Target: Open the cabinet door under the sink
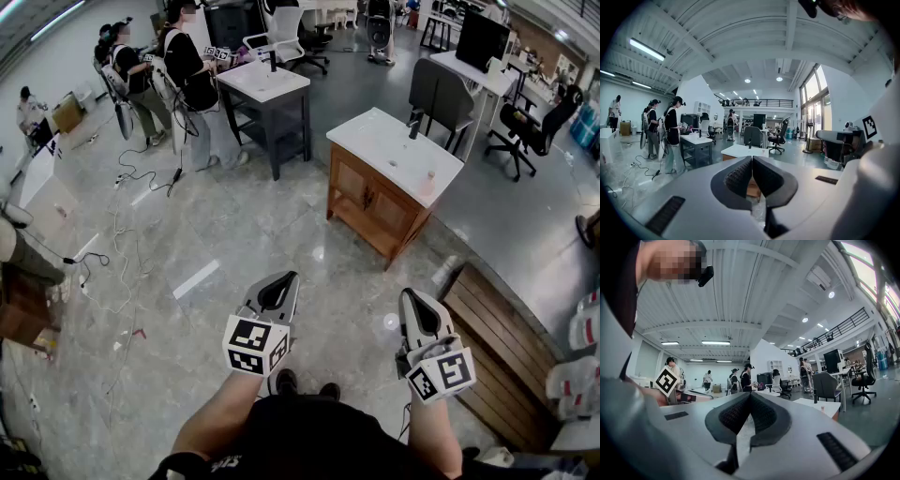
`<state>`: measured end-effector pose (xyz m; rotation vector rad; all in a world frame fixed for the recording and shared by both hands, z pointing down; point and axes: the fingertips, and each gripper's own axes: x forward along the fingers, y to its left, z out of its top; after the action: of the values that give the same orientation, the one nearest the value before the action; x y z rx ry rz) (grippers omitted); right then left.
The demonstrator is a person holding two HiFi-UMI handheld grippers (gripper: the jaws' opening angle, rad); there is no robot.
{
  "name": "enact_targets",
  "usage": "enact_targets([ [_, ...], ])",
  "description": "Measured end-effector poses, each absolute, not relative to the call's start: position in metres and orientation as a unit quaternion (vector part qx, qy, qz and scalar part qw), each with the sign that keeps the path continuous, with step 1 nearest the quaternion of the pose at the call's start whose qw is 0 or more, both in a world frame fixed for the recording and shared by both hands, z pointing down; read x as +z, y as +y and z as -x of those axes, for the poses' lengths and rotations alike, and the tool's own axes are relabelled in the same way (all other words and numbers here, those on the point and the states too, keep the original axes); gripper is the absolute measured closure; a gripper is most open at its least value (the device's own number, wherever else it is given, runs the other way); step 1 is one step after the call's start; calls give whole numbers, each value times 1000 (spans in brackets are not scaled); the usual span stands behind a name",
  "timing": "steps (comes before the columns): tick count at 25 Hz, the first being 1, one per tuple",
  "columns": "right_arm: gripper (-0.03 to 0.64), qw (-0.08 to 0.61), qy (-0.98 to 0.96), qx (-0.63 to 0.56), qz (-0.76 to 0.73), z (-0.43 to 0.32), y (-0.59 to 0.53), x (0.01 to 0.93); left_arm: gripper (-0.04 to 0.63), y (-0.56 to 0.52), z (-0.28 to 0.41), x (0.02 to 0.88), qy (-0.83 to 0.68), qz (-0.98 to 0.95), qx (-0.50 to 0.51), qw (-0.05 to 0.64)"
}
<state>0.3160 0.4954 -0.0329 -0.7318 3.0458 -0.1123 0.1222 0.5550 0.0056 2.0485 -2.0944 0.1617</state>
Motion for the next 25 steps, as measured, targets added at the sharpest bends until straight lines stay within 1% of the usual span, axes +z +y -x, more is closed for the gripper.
enact_targets([
  [13, 606, 12, 975, -28, 222, -355, 504, -33, 575, 559, -173, 10, -709, -696, 67, 94],
  [19, 604, 14, 977, -46, 206, -350, 500, -25, 575, 552, -169, 12, -714, -691, 67, 94],
  [25, 604, 8, 979, -54, 199, -340, 482, -14, 575, 523, -157, 24, -715, -690, 57, 96],
])
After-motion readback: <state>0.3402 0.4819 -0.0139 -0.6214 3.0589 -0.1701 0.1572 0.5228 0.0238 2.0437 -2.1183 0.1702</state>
